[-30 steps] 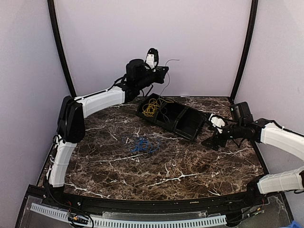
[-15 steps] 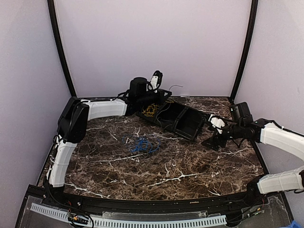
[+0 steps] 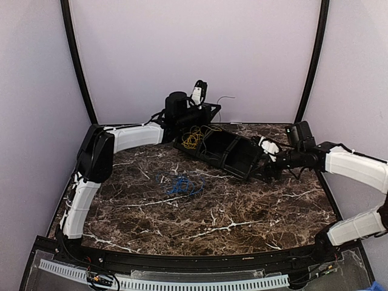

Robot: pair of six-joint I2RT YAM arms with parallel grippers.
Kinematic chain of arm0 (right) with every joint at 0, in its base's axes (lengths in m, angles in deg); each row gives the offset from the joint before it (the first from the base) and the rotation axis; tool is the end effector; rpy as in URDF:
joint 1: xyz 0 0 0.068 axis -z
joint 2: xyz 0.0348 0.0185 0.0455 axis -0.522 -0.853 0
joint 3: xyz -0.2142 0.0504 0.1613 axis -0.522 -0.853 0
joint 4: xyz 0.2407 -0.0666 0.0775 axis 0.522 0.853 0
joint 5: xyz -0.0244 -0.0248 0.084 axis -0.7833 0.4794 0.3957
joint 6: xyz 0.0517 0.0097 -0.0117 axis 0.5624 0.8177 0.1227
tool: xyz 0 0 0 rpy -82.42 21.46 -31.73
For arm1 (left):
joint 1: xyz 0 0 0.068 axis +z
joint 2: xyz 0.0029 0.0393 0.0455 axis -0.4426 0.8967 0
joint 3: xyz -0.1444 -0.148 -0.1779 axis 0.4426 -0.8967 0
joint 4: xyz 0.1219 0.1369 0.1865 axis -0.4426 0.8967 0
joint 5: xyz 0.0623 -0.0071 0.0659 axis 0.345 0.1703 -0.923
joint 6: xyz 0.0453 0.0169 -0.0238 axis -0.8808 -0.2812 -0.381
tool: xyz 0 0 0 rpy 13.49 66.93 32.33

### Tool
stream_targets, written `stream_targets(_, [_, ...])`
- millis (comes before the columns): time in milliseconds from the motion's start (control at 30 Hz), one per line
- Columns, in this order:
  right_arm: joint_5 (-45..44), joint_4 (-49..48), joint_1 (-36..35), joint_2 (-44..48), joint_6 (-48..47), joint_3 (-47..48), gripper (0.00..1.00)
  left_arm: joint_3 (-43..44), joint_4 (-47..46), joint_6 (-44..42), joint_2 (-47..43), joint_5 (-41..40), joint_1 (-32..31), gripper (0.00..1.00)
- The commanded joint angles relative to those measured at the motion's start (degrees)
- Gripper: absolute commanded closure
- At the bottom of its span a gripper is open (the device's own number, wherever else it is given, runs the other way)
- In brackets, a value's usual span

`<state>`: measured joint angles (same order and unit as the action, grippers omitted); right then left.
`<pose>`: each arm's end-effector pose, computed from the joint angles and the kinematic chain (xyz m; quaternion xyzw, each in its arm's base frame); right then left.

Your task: Untangle the cables

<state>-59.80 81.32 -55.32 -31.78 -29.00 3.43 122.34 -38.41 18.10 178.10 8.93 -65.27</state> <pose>0.2263 0.1151 0.2420 -0.4825 0.7629 0.1548 0.4015 0.4337 -0.3644 0.2723 0.2405 0.6310 -0.4234 0.6039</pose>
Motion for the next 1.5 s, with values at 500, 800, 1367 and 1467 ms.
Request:
stream_targets(500, [5.6, -26.4, -7.6, -41.8, 20.2, 33.0, 0.16, 4.8, 1.0, 11.1, -3.3, -3.7, -0.3, 1.0])
stream_targets(800, [6.4, -32.3, -7.4, -46.7, 25.7, 35.5, 0.41, 4.6, 1.6, 12.6, -4.3, -3.4, -0.3, 1.0])
stream_targets(1367, [9.4, -30.9, -0.8, -47.1, 24.6, 36.6, 0.92, -7.3, 0.5, 10.1, -9.6, -5.9, -0.2, 1.0])
stream_targets(1467, [17.0, -33.3, -1.3, -46.2, 24.7, 32.6, 0.55, -7.2, -0.7, 10.4, -9.7, -6.8, -0.2, 1.0])
